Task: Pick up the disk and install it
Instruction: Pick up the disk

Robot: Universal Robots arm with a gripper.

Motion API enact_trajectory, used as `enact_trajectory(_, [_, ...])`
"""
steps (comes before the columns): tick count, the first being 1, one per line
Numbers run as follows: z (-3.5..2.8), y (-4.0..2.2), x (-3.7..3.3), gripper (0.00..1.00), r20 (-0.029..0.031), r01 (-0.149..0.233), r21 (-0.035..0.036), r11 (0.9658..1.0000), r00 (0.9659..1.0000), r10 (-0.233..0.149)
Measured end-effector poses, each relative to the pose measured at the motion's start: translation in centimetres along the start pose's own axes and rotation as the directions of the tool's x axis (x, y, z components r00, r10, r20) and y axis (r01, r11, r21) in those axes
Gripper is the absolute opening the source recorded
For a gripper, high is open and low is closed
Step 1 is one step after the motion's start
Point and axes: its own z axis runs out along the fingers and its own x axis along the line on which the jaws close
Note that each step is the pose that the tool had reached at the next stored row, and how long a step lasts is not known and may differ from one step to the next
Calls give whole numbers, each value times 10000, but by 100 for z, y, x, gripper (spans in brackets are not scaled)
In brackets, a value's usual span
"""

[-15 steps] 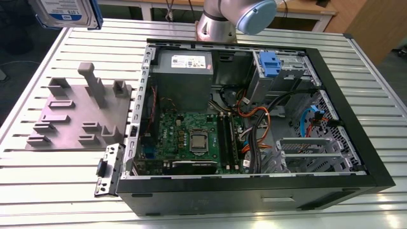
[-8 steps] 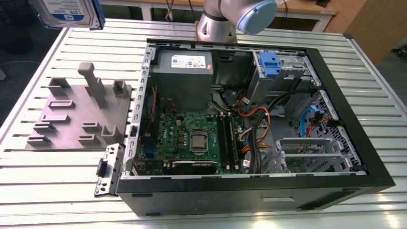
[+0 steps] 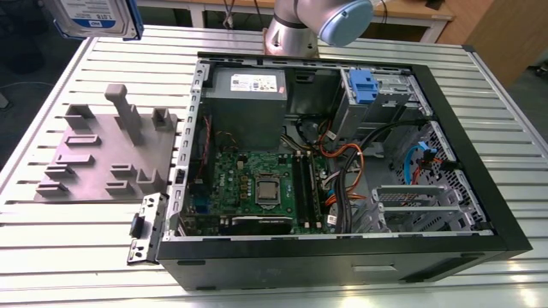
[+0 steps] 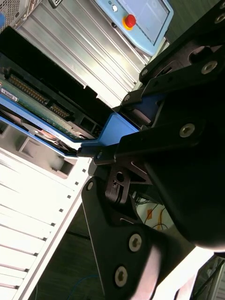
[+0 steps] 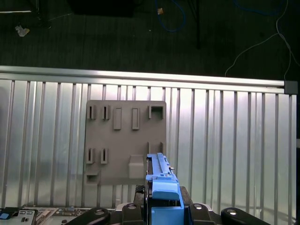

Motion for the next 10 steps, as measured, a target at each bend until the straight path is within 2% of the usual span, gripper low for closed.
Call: enact_trajectory(10, [0, -11, 0, 37, 0, 0, 1, 10000, 10000, 0])
